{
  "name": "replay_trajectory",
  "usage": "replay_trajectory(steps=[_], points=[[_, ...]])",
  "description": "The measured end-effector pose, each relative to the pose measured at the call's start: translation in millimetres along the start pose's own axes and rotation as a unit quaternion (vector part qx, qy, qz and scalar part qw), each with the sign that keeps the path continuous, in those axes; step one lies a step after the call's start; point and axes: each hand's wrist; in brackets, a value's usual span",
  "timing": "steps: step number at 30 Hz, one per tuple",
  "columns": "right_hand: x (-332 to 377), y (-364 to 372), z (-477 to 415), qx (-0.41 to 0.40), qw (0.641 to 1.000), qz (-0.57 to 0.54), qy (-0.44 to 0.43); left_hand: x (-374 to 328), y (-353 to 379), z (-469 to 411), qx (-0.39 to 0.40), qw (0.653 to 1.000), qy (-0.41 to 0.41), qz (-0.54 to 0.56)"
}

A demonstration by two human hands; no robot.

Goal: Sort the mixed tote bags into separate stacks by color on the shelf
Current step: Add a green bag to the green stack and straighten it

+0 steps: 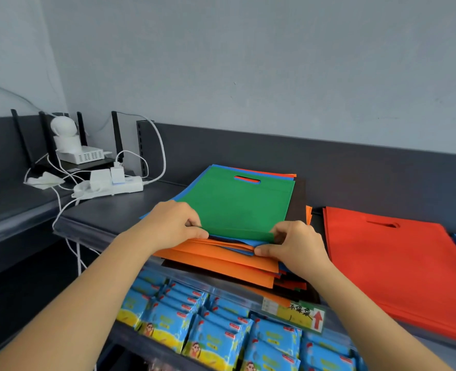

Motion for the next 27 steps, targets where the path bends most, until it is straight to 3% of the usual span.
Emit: replay_trajectory(steps=[4,7,9,11,13,15,17,20,25,27], points=[[-8.0,5.6,4.0,0.017,0.998,-0.054,-0.016,3.6,0.6,-0.7,0.011,1.0,-0.004,0.012],[-14.2,0.6,6.5,0.076,0.984,-0.162,-0.021,1.1,8.1,0.5,-0.036,0.999,-0.007,-0.018],[-13.2,-11.2,7.0,0.078,0.945,-0.317,0.007,0.7,12.8,1.6,-0.07,0.997,-0.006,-0.032],[-13.1,-26.1,3.3,0.063,0.877,-0.465,0.104,1.2,14.8,4.5,-0.086,0.995,-0.006,-0.049],[-12.9,-38.7,0.2,0.115,0.832,-0.511,0.182,-2.2,16.0,9.7,-0.111,0.991,-0.008,-0.079],[-13.2,-43.7,-2.9,0.179,0.815,-0.513,0.201,-13.9,18.2,16.2,-0.17,0.979,0.031,-0.106],[-14.3,-45.1,-4.4,0.201,0.82,-0.502,0.19,-28.5,20.3,20.7,-0.221,0.963,0.1,-0.117],[-27.1,-44.5,2.2,0.19,0.858,-0.452,0.154,-46.5,23.2,29.7,-0.255,0.949,0.153,-0.104],[-70.0,-59.4,42.0,0.108,0.925,-0.343,0.12,-62.7,36.0,33.9,-0.14,0.98,0.117,-0.079],[-93.1,-72.7,62.4,0.074,0.939,-0.315,0.12,-81.0,42.2,34.0,-0.134,0.979,0.133,-0.075]])
Point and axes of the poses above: each hand's wrist, its own z-axis away from the middle knuckle, its own y-axis out of the palm, x = y × z, and after that the axes turned 11 degrees about x, right-handed
